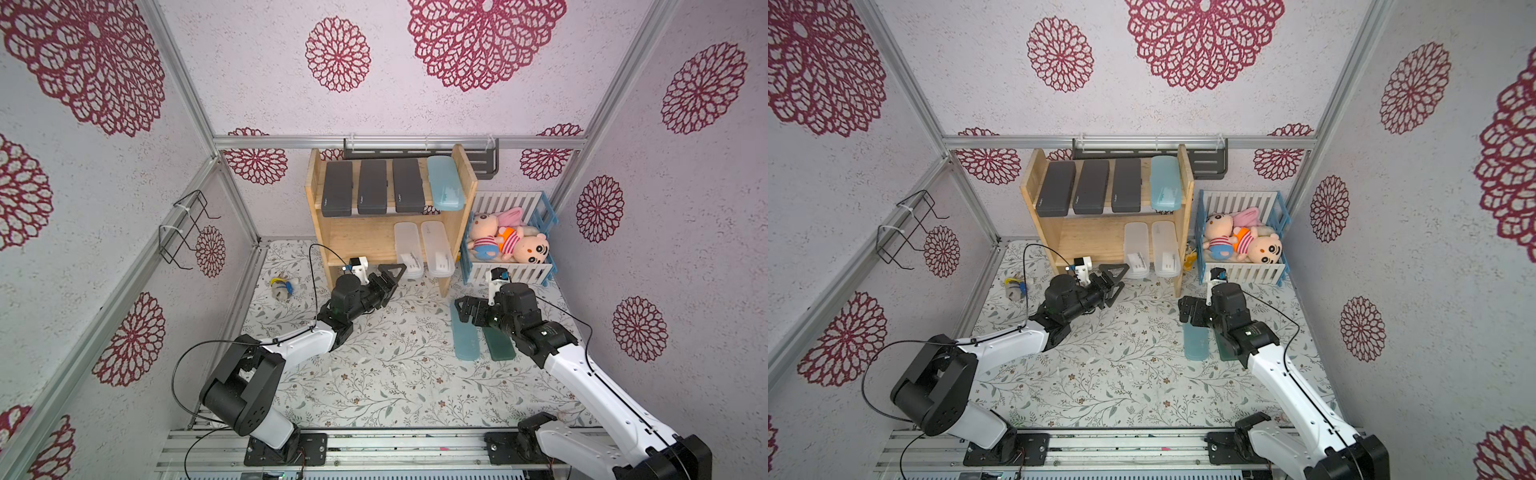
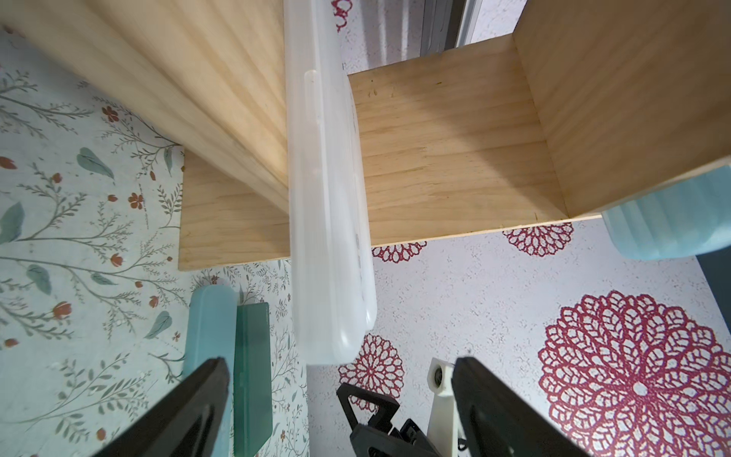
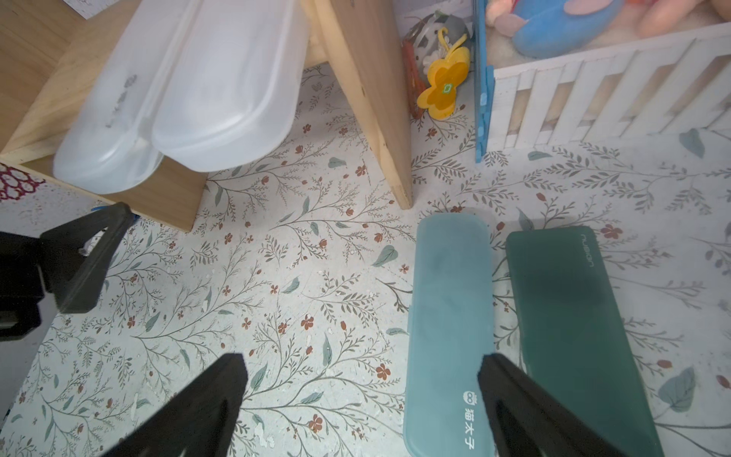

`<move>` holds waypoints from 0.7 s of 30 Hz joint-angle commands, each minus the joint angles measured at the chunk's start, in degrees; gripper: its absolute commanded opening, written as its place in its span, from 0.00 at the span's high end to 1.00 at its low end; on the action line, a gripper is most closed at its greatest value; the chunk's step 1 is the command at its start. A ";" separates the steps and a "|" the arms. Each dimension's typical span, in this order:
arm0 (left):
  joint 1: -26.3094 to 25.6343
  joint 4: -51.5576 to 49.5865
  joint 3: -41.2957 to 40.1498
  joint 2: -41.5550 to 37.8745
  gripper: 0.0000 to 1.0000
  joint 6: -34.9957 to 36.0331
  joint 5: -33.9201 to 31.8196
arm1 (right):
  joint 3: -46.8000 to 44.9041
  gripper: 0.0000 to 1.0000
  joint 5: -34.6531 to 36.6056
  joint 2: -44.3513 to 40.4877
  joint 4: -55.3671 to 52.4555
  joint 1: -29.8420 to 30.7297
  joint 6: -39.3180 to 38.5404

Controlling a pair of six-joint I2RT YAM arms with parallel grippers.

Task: Remove the pencil cases from the shelf
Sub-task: Pick up the pencil case from the shelf.

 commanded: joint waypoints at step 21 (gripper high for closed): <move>-1.01 3.26 1.54 3.68 1.00 1.21 -0.55 | 2.87 0.01 0.77 -2.01 -2.36 -1.36 -3.32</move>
